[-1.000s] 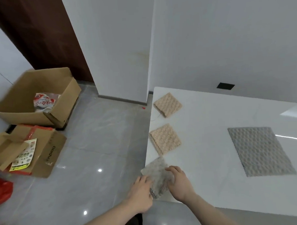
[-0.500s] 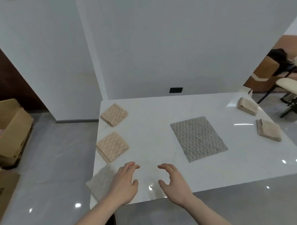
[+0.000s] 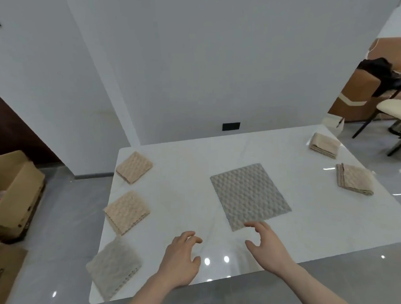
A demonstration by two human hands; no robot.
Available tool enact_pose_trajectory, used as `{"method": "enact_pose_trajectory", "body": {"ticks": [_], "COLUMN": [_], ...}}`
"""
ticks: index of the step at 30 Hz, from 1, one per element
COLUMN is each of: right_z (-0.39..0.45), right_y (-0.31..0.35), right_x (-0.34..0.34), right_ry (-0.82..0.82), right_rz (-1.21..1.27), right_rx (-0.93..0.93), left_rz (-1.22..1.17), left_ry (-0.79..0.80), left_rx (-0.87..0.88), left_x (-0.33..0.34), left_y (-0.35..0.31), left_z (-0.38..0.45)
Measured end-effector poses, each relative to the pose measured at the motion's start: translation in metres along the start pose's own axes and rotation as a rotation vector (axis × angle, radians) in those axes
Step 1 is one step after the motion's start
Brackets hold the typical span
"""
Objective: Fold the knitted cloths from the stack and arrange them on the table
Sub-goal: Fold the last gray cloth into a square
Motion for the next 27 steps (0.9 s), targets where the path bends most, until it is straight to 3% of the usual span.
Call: {"method": "enact_pose_trajectory", "body": {"ticks": [7,22,27], "right_z": [-0.003,0.047,0.078], "right_y": [-0.054,-0.183,-0.21], "right_x": [-0.051,-0.163,-0.172], "right_ry": [-0.062,0.184,0.178], "right_rz": [0.018,-0.224,-0.291], "right_rx": [0.07,0.0,-0.024], "left_rz": [0.083,-0.003,0.04], "left_ry": [0.145,0.086,0.085], "left_rx": [0.01,-0.182,-0.211], "left_x": [0.006,0.078,0.098], "left_y": [-0.055,-0.144,-0.147], "left_z": [0.074,0.153,0.179]}}
Point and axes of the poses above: each hand's wrist, its own z-axis towards the middle knuckle, its own x-axis out of the palm, y = z × x, the point moved 4 cm from there along z, towards the middle knuckle, and after that the axes turned 14 degrees about y, right-handed, at the moved point
